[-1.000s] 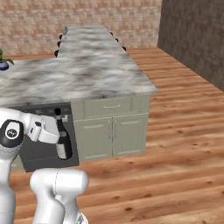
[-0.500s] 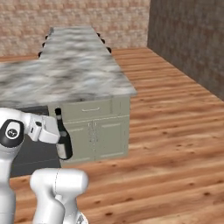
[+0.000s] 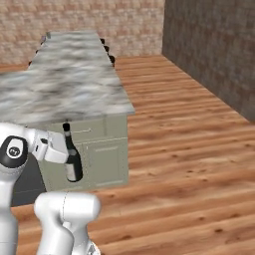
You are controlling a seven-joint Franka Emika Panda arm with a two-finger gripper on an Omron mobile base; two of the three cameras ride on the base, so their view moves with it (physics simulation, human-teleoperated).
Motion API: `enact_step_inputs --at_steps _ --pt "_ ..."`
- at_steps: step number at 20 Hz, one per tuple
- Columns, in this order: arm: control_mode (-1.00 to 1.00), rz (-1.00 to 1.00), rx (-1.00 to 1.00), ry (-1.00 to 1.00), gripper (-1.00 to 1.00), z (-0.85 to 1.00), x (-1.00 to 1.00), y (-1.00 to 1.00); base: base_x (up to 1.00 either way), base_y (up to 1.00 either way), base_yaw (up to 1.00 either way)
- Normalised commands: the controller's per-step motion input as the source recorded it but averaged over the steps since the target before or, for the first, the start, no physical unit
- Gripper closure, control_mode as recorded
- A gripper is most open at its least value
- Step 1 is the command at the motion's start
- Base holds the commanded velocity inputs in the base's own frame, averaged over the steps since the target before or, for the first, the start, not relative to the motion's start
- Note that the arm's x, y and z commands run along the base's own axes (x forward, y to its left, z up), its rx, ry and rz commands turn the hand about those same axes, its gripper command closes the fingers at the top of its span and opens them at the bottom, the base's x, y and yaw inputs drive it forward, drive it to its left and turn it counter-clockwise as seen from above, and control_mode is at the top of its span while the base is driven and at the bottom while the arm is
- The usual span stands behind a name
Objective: There is a wine glass and glass cup on the dining counter. Place the wine bottle next to the wine glass and the juice bottle next to the glass cup.
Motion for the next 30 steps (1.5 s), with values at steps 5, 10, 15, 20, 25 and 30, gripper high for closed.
enact_step_inputs --at_steps 5,10,15,20,25,30 --pt "1.00 0.00 0.00 0.00 1.00 0.00 0.00 0.00 0.61 -0.44 0.00" --pt "1.00 0.00 0.00 0.00 1.00 0.00 0.00 0.00 0.60 -0.43 0.00" --pt "1.00 0.00 0.00 0.00 1.00 0.00 0.00 0.00 0.59 -0.43 0.00" --pt "1.00 0.00 0.00 0.00 1.00 0.00 0.00 0.00 0.60 -0.41 0.00" --pt "1.00 0.00 0.00 0.00 1.00 0.00 0.00 0.00 0.66 -0.38 0.00" --pt "1.00 0.00 0.00 0.00 1.00 0.00 0.00 0.00 0.71 -0.36 0.00"
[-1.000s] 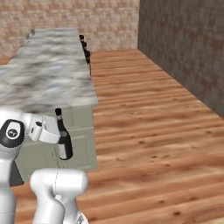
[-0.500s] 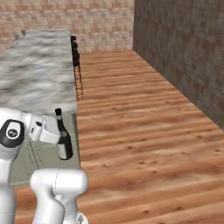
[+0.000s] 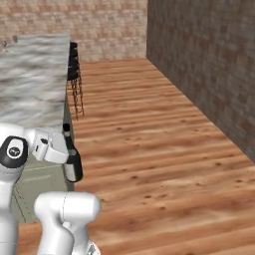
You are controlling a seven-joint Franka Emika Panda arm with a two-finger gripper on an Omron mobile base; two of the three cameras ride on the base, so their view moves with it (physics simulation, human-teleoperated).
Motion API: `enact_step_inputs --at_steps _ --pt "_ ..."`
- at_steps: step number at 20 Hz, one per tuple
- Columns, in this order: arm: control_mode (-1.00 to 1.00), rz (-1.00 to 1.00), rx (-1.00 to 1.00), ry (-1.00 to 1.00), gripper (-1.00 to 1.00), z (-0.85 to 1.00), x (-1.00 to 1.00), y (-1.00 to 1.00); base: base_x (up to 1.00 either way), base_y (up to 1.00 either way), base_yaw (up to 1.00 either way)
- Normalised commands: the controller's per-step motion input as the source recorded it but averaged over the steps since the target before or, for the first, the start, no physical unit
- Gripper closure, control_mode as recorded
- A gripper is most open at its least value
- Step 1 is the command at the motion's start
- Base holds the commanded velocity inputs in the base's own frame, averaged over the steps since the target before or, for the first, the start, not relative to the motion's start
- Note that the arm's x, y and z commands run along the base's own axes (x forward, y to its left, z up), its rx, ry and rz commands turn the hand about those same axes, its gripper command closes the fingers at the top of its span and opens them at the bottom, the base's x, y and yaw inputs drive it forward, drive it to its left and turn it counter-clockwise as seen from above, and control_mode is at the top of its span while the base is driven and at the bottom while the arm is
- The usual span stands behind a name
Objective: There is a wine glass and glass cup on the dining counter. Place the wine bottle next to the wine glass and the juice bottle next to the glass cup.
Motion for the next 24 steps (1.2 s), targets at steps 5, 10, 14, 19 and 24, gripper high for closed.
enact_step_inputs --at_steps 5,10,14,19,24 --pt "1.00 0.00 0.00 0.00 1.00 0.00 0.00 0.00 0.79 -0.32 0.00" --pt "1.00 0.00 0.00 0.00 1.00 0.00 0.00 0.00 0.81 -0.28 0.02" --pt "1.00 0.00 0.00 0.00 1.00 0.00 0.00 0.00 0.81 -0.28 0.02" --pt "1.00 0.00 0.00 0.00 1.00 0.00 0.00 0.00 0.84 -0.24 0.01" --pt "1.00 0.00 0.00 0.00 1.00 0.00 0.00 0.00 0.83 -0.16 0.10"
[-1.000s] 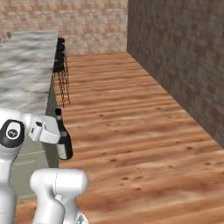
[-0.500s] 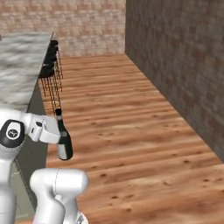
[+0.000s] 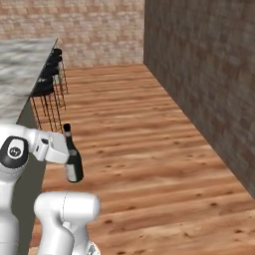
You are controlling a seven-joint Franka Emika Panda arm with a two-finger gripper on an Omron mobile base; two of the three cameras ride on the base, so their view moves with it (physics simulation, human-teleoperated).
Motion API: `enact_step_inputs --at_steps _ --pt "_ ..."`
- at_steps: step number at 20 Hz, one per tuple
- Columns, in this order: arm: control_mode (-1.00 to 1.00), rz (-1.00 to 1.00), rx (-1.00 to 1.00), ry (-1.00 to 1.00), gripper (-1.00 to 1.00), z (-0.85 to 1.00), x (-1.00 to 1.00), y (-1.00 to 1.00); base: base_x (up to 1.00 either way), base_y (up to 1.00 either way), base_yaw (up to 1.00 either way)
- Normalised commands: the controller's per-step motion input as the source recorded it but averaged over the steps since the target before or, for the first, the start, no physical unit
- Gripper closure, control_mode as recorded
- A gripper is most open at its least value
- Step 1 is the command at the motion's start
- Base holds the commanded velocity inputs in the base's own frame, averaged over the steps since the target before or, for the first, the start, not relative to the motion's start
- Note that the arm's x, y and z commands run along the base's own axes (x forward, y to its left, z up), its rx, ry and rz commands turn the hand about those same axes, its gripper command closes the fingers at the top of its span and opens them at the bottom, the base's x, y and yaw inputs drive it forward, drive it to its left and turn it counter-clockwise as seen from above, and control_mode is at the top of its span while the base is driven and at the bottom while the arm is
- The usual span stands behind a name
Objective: There is a wine glass and glass cup on the dining counter. Place the wine bottle next to the wine glass and the juice bottle next to the glass cup.
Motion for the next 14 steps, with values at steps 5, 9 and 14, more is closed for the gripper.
enact_step_inputs --at_steps 5,9,14 --pt "1.00 0.00 0.00 0.00 1.00 0.00 0.00 0.00 0.82 -0.13 0.15" --pt "1.00 0.00 0.00 0.00 1.00 0.00 0.00 0.00 0.81 -0.12 0.20" --pt "1.00 0.00 0.00 0.00 1.00 0.00 0.00 0.00 0.80 -0.13 0.22"
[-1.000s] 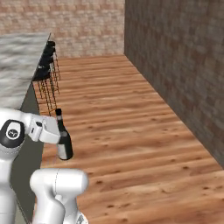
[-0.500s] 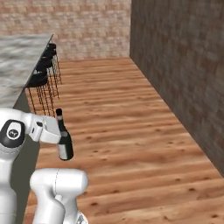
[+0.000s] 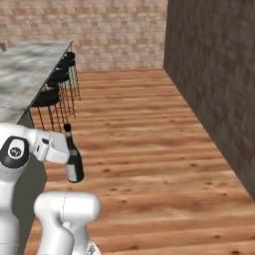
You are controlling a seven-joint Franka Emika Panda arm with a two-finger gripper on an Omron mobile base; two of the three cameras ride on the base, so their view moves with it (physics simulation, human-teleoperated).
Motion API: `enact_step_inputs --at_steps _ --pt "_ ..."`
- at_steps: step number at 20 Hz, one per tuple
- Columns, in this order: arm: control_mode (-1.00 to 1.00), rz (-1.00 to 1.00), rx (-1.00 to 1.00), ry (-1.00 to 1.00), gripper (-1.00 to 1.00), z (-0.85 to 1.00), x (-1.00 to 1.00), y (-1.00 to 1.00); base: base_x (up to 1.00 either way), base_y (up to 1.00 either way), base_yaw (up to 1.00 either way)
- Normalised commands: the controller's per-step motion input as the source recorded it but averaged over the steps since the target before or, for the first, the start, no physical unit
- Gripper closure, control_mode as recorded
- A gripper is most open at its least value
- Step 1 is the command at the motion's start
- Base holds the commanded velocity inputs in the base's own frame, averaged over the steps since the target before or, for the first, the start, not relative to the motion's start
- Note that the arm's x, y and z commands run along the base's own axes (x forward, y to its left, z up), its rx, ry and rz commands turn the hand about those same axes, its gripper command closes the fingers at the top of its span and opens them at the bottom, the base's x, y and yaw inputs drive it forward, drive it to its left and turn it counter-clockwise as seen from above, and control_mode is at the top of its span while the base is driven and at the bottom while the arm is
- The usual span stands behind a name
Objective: There is a wine glass and glass cup on the dining counter. Place the wine bottle next to the wine glass and the juice bottle next to the glass cup.
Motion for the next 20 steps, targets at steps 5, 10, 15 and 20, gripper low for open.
enact_step_inputs --at_steps 5,10,15,20 --pt "1.00 0.00 0.00 0.00 1.00 0.00 0.00 0.00 0.81 -0.16 0.17" --pt "1.00 0.00 0.00 0.00 1.00 0.00 0.00 0.00 0.82 -0.17 0.17" --pt "1.00 0.00 0.00 0.00 1.00 0.00 0.00 0.00 0.82 -0.18 0.16" --pt "1.00 0.00 0.00 0.00 1.00 0.00 0.00 0.00 0.81 -0.18 0.16"
